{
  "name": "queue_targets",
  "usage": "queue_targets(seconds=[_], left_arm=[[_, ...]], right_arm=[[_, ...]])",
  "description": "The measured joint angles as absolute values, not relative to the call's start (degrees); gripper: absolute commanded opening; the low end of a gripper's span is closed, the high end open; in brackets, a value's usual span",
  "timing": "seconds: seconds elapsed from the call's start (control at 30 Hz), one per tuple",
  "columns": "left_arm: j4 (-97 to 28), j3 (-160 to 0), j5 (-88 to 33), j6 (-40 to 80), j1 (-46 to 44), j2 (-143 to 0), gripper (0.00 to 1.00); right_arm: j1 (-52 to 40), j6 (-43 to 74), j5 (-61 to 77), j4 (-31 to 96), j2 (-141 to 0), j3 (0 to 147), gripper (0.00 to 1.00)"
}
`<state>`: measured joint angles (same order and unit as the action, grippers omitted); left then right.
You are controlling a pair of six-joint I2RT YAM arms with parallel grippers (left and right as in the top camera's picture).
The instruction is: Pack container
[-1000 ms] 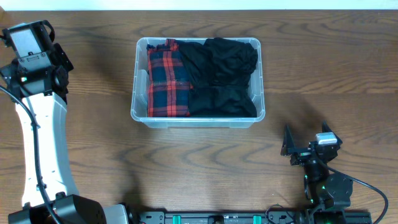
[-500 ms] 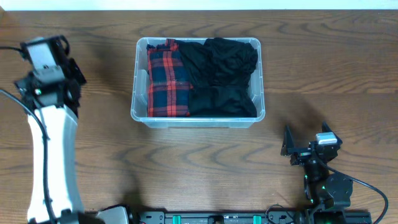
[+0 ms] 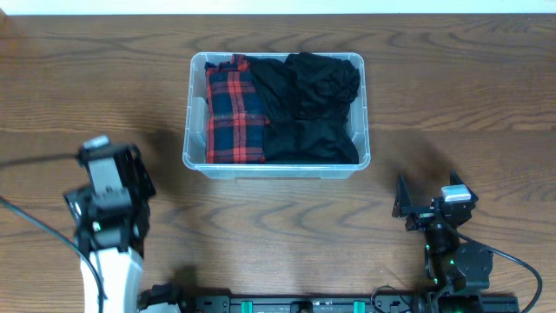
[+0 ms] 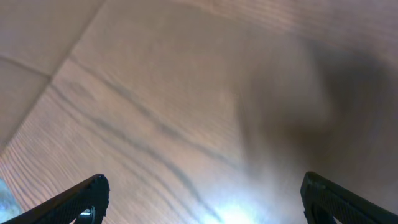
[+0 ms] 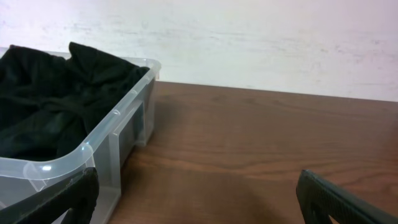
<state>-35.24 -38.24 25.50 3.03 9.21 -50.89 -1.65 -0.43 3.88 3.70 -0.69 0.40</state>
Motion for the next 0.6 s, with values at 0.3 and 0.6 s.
queue_targets(seconds=[0.3,0.6], left_arm=[[-36.18,-23.94,25.5,3.03,9.21,-39.4,0.98],[-37.5,-21.67,25.5,3.03,9.19,-34.46,0.98]], right_arm=[[-1.65,-0.43,3.88,3.66,-0.69,0.4,0.99],[-1.65,-0.43,3.88,3.66,-0.69,0.4,0.99]])
